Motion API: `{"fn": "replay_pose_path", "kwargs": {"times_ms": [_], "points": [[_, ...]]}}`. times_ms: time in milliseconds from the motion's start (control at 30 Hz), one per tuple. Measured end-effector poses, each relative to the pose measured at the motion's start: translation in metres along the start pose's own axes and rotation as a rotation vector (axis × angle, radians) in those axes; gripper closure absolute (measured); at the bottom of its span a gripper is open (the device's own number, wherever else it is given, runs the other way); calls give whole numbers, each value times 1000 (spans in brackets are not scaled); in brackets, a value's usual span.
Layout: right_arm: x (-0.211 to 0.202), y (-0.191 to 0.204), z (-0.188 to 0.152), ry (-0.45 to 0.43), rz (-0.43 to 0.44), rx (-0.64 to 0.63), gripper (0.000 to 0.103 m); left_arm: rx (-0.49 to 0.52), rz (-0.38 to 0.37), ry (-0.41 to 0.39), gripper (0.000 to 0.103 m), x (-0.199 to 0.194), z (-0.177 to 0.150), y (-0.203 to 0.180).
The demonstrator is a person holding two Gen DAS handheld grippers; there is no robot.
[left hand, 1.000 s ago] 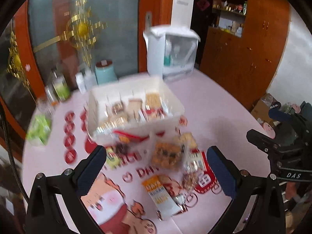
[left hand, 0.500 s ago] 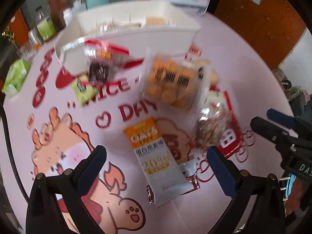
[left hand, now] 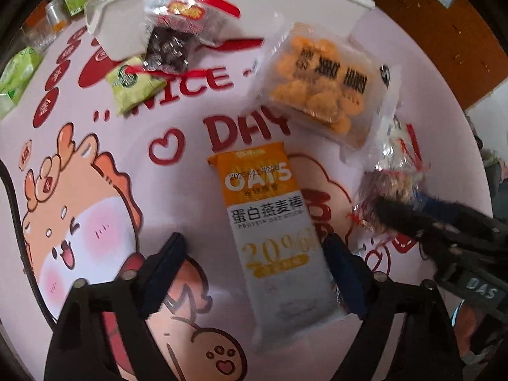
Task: Organize snacks
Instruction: 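Grasp the orange OATS stick with the left gripper while the right grasps the nut bag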
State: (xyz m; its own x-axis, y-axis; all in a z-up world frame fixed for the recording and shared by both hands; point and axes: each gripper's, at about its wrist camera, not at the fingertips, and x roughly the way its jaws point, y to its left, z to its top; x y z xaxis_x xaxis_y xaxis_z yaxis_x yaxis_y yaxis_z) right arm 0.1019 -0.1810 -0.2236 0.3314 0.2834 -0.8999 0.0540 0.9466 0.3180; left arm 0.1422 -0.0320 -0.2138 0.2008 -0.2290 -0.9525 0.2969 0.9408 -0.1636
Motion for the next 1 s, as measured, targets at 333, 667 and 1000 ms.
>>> {"fn": "replay_pose_path", "kwargs": {"times_ms": [333,667,1000], "points": [[2,7,1,-9,-17,-51,61,6,-14,-22,64,-5,-1,12],[-10,13,-12,-31,-53,-51,61,32,13,-57,64,-30,-8,-8],[-44,17,-27,-126,-100,-67,61,95,8,-63,64,-60,-23,-28]]}}
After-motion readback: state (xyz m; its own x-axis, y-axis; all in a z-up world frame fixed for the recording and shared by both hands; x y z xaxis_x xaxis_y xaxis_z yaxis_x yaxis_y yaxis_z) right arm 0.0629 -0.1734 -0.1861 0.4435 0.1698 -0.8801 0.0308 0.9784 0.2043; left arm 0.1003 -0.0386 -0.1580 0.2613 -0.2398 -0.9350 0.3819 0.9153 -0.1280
